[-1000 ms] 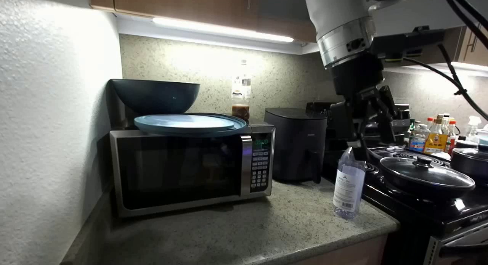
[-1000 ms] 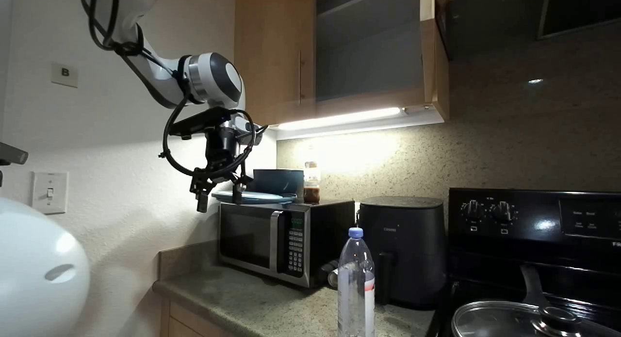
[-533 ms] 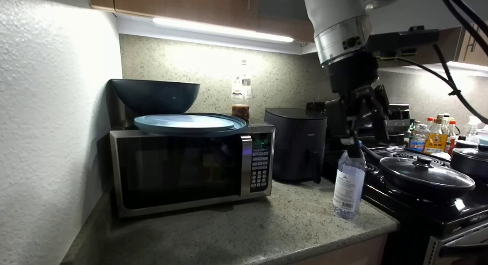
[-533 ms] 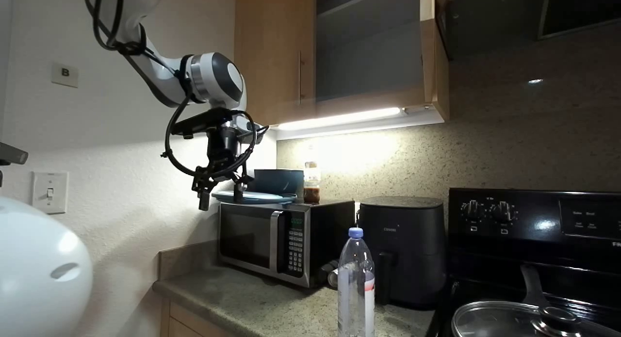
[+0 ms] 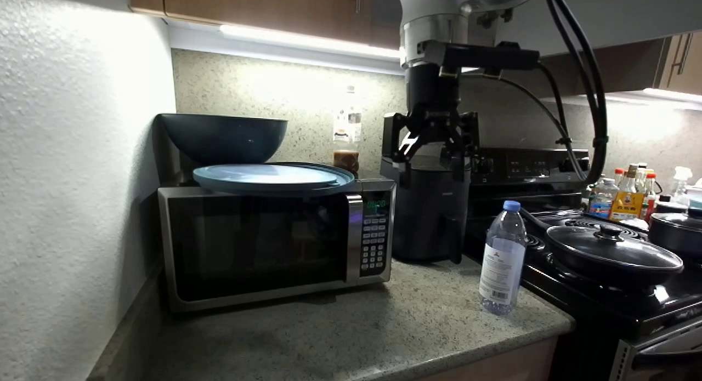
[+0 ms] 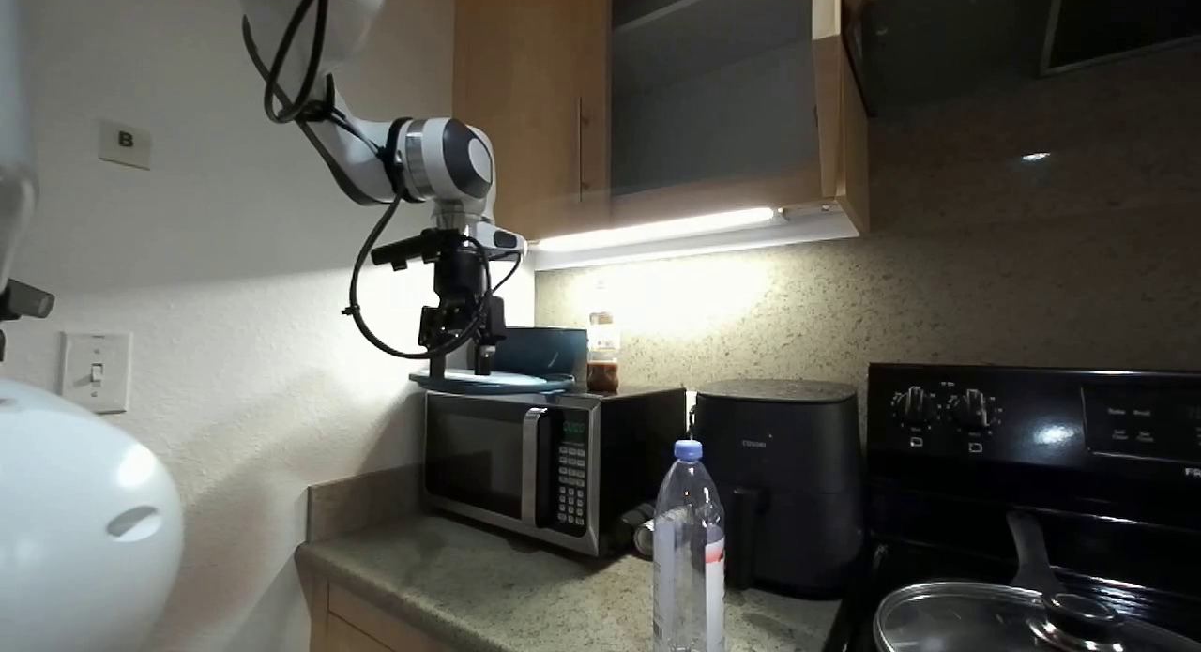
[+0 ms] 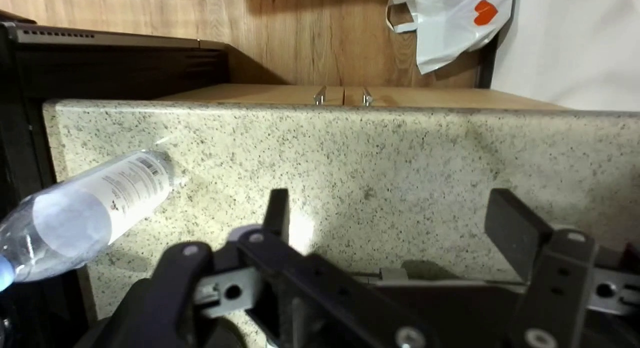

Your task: Pick up the lids from the top of the microwave and put them inside the open upper cabinet

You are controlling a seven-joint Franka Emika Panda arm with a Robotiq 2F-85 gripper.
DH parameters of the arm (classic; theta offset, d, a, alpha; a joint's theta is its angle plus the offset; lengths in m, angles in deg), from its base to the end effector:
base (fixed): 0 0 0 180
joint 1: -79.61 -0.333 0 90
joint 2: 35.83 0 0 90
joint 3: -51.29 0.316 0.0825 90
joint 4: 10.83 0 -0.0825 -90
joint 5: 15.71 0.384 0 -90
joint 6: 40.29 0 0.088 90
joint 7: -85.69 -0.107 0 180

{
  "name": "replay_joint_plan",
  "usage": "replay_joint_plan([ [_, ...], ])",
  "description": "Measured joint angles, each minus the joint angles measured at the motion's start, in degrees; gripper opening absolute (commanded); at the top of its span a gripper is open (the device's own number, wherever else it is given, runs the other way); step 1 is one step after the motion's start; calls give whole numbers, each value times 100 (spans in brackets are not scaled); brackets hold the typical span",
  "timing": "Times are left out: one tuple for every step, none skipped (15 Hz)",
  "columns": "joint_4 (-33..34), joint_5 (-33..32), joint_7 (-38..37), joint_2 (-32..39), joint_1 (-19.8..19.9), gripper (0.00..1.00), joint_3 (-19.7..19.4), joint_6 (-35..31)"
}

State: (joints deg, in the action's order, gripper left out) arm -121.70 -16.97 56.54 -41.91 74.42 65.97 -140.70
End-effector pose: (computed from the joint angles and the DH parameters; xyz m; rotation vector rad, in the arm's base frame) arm 0.4893 0.1794 0.5225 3.0537 -0.2442 -0.0809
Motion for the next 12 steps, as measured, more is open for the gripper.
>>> replay_joint_plan([
  [111,-67,-119,90,-21,100,0,3],
  [172,-93,-173,138,-34,100,0,5],
  [201,-104,-184,163,-39,100,0,7],
  [206,-108,-185,166,-39,100,0,7],
  [206,-110,-186,165,-39,100,0,7],
  [206,-110,-186,166,-49,100,-11,7],
  [213,-103,-186,178,-75,100,-33,-31],
  [239,-97,-186,217,-110,100,-57,-111],
  [307,-90,-206,296,-137,100,-65,-213],
  [418,-84,-273,421,-177,100,-70,-323],
  [563,-60,-360,580,-220,100,-72,-425],
  [729,-21,-439,757,-270,100,-78,-509],
])
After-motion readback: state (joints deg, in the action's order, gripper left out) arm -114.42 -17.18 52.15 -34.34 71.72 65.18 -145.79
